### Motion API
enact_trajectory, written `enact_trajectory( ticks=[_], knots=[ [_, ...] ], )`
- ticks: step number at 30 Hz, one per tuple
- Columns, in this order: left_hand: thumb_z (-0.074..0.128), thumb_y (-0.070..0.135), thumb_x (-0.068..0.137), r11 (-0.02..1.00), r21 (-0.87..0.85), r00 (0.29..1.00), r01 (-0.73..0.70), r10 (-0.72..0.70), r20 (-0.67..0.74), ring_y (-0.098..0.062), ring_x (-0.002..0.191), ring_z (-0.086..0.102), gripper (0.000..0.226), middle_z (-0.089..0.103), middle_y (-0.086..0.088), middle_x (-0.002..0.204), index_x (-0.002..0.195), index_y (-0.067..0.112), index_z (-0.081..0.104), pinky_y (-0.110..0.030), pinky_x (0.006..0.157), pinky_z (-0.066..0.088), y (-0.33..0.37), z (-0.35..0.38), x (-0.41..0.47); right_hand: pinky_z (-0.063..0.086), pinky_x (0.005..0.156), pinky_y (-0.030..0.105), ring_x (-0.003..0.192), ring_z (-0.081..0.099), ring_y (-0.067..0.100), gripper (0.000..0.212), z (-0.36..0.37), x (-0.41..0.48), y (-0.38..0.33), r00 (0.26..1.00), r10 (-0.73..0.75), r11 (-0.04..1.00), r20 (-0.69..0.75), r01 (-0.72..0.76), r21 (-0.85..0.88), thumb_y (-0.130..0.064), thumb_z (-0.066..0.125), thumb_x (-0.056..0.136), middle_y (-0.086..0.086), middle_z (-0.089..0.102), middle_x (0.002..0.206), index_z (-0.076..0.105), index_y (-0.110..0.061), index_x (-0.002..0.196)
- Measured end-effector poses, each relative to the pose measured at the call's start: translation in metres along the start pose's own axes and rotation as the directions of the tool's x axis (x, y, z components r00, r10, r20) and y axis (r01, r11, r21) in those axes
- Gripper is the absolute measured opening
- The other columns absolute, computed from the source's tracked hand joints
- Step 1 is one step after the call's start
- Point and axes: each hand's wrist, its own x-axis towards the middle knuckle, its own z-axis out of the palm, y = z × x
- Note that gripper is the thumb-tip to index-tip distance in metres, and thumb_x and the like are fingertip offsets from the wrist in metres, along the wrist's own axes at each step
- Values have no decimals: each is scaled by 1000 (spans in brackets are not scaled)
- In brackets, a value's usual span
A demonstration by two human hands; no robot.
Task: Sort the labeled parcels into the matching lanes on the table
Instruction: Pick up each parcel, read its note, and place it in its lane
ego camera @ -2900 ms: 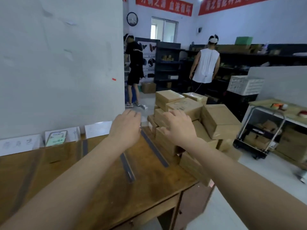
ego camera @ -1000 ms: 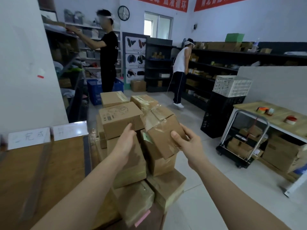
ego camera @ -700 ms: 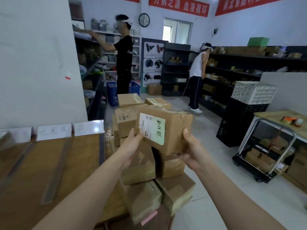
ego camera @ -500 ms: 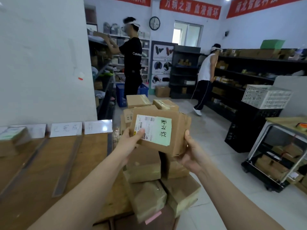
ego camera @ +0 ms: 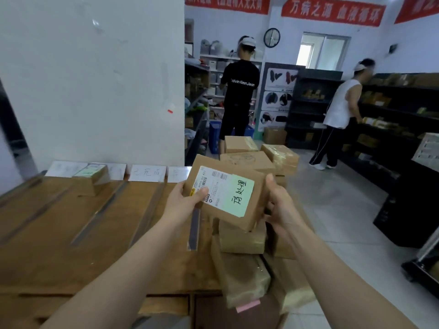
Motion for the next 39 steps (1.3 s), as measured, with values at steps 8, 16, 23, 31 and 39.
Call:
enact_trajectory(
  ticks=[8,16,23,31,39],
  knots=[
    [85,46,64,998,-66,978,-24,10,-208,-22,122,56,101,48,5,144,147,29,31,-49,101,47,8,-67,-21,50,90,47,116,55,22,73,68,-4,16,994,25,995,103,-15,-99,-61,72,70,-1,59,125,50,-29,133],
    [77,25,82,990,-144,947,7,-52,-316,-22,131,46,103,41,1,147,154,17,5,-44,107,42,14,-133,-23,54,83,52,112,57,25,55,154,-5,40,990,101,994,101,-106,36,-57,71,77,1,59,125,54,-31,122],
    [63,28,93,982,-131,975,133,-154,-159,-16,98,67,40,68,5,119,131,20,52,-30,75,55,18,-185,-28,55,78,45,102,58,19,50,238,-15,59,979,168,970,116,-186,158,-46,70,84,2,60,116,49,-25,125],
    [57,22,98,964,-177,954,197,-230,-193,-16,99,65,28,69,6,112,125,26,54,-50,77,59,23,-269,-14,54,90,54,107,57,21,51,318,-15,78,979,164,986,119,-167,14,-46,70,81,1,61,117,55,-21,123],
    [53,21,99,973,-118,932,196,-223,-287,-13,88,64,36,69,10,109,132,33,50,-37,69,54,29,-355,-8,52,75,34,91,60,10,15,396,-16,91,950,179,981,256,-151,-125,-36,62,92,-3,69,100,66,-24,99]
  ],
)
